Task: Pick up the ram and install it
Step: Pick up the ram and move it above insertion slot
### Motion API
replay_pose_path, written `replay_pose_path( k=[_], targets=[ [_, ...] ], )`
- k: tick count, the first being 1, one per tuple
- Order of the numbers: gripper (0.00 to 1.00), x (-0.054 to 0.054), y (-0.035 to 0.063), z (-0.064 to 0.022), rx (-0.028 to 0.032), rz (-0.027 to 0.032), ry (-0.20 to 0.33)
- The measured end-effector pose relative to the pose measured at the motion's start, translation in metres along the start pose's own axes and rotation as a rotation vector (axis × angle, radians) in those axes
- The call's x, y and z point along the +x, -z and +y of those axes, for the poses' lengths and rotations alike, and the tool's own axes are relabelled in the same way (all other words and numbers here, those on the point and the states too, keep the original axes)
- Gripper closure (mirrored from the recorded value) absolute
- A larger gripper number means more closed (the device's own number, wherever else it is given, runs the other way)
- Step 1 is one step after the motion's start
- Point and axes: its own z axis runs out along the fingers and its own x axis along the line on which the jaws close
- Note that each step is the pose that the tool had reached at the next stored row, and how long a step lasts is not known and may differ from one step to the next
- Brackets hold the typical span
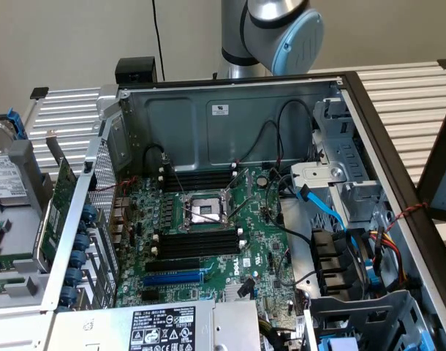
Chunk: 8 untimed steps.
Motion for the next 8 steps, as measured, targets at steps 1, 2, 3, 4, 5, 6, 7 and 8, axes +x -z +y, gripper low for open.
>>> replay_pose_path(
  k=[1,2,3,4,5,6,7,8],
  targets=[
    [0.89,0.0000,0.0000,0.0000,0.0000,0.0000,0.000],
    [0.89,0.0000,0.0000,0.0000,0.0000,0.0000,0.000],
    [0.89,0.0000,0.0000,0.0000,0.0000,0.0000,0.000],
    [0.89,0.0000,0.0000,0.0000,0.0000,0.0000,0.000],
    [0.89,0.0000,0.0000,0.0000,0.0000,0.0000,0.000],
    [0.89,0.0000,0.0000,0.0000,0.0000,0.0000,0.000],
    [0.89,0.0000,0.0000,0.0000,0.0000,0.0000,0.000],
    [0.89,0.0000,0.0000,0.0000,0.0000,0.0000,0.000]
  ],
)
